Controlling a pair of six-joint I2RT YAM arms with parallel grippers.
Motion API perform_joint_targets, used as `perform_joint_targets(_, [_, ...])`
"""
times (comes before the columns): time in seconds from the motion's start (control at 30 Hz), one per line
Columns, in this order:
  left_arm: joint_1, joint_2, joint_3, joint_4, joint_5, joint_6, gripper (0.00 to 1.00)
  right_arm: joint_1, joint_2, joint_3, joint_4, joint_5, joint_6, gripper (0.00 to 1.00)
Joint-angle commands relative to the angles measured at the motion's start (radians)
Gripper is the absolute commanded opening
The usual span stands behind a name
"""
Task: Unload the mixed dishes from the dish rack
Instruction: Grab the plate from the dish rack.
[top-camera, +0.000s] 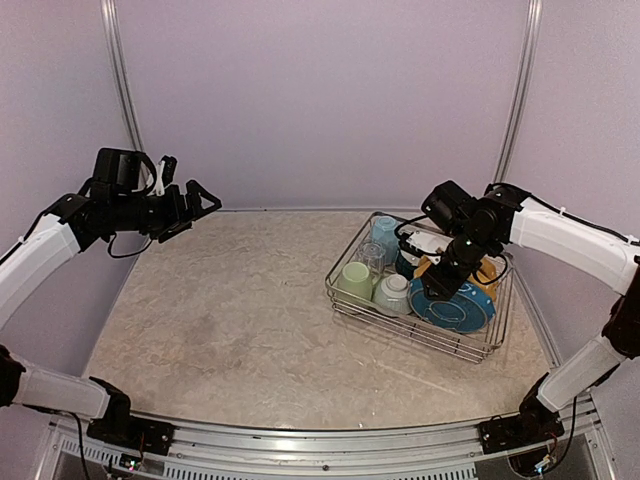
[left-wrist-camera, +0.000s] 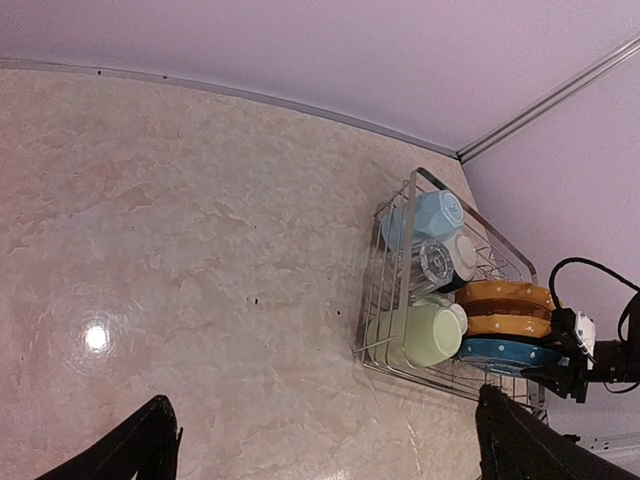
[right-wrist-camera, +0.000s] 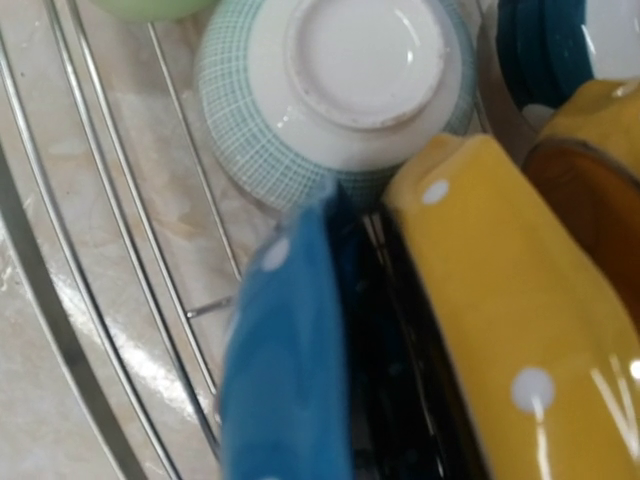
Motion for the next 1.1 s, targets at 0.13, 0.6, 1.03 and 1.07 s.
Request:
perform_joint_targets(0.13, [-0.007,-0.022,-0.015,0.009,-0.004,0.019,0.99,0.018,0.012,0.014,-0.008,-0.013,-0.046,0.39])
perform_joint_targets(0.6, [-0.007,0.001,-0.01,0.03,0.02,0.012,0.99,0.017,0.034,0.05,0.003,-0.037,-0.129,0.06])
perform_joint_targets(1.03, [-0.007,0.022,0.005,0.034,0.029,0.01,0.99,0.017,0.027,0.141,-0.036,-0.097,-0.215,0.0])
perform_joint_targets(1.07, [-0.007,0.022,0.004,0.034,0.03,0.01,0.99,0.018,0.023,0.156,-0.042,-0.12,-0.216,0.0])
